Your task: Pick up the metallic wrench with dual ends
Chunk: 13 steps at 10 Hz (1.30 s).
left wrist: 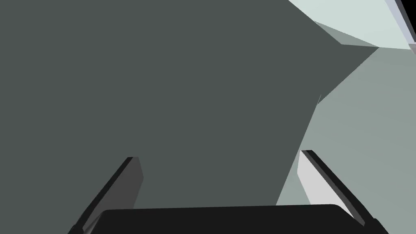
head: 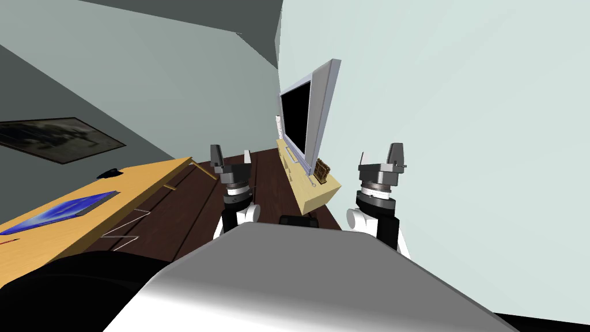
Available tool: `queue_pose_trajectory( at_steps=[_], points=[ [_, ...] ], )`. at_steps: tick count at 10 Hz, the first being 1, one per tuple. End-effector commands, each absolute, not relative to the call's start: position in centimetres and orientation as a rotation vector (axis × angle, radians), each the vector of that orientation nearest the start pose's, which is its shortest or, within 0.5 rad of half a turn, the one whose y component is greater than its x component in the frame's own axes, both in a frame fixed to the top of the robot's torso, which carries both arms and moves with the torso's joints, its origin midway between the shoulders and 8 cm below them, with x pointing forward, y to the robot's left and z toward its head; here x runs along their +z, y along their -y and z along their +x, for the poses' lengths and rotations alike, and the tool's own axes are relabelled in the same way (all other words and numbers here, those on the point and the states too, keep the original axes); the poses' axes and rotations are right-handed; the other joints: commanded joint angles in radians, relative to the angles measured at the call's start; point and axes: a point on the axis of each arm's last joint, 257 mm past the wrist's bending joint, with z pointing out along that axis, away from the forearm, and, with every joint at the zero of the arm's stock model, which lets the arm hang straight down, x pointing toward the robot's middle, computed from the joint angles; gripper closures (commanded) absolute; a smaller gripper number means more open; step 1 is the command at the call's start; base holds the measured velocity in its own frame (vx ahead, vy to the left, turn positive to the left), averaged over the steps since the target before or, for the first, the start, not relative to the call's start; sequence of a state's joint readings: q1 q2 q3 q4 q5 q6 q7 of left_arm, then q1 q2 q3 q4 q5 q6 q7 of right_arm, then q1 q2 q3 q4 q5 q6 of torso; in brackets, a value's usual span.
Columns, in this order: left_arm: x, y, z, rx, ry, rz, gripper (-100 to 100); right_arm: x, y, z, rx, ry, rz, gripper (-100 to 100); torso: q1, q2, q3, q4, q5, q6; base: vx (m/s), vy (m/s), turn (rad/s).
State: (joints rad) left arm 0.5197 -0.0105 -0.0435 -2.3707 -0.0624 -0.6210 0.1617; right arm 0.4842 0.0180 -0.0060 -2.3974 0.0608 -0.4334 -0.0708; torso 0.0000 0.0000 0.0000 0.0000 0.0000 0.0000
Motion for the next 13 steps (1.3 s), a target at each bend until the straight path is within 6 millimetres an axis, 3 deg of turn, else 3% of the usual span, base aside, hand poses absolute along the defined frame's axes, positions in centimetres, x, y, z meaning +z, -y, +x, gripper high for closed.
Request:
queue_pose_trajectory(
  at_steps=[1,5,11,12,13],
  points=[
    [7.7,-25.2,30.3,-1.494,-0.474,-0.524,0,6.2,26.8,33.3,1.325,-0.611,0.587,-100,0.0,0.0,0.0,0.0,0.0,0.0,-0.003,0.025,0.01],
    [7.7,-25.2,30.3,-1.494,-0.474,-0.524,0,2.5,26.4,34.0,1.236,-0.786,0.532,-100,0.005,0.002,0.001,0.0,0.001,0.0,-0.021,0.081,0.014],
    [7.7,-25.2,30.3,-1.495,-0.474,-0.524,0,-8.0,28.2,34.1,0.994,-1.154,0.452,-100,0.01,0.0,0.0,0.0,0.002,0.0,-0.001,0.133,0.037],
    [7.7,-25.2,30.3,-1.495,-0.474,-0.524,0,-8.4,28.3,34.1,0.991,-1.159,0.458,-100,0.01,0.0,0.0,0.0,0.002,0.0,0.014,0.09,0.01],
    [7.7,-25.2,30.3,-1.494,-0.474,-0.524,0,-10.3,28.8,33.7,0.947,-1.225,0.44,-100,0.007,-0.001,0.0,0.0,0.002,0.0,0.025,0.073,0.047]
  ],
)
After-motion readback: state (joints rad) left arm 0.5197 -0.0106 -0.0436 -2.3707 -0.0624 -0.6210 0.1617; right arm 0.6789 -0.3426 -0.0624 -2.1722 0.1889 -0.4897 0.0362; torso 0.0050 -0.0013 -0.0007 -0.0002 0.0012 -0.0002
